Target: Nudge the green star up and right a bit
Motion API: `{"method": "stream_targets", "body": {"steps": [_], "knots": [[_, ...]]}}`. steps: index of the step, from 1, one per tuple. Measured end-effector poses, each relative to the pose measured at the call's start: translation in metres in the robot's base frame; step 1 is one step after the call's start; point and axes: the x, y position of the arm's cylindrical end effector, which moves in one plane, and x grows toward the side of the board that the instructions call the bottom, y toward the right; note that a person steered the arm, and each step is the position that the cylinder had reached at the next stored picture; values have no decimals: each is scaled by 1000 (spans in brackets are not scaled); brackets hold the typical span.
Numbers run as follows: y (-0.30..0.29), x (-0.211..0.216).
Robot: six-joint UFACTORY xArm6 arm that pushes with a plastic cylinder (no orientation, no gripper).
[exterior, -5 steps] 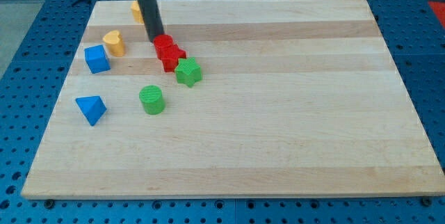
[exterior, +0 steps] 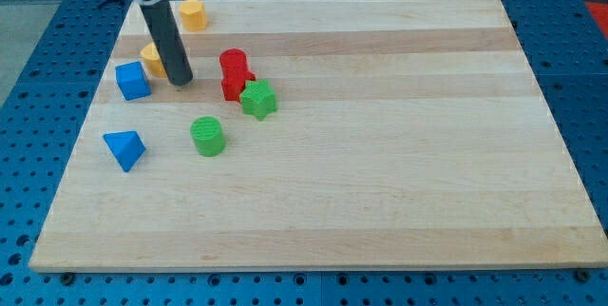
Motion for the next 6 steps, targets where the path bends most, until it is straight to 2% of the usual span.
{"method": "stream_targets", "body": {"steps": [1,2,3,4,5,6], "knots": [[6,31],[38,45],[66,46],[49,46],[57,57],[102,59]]}}
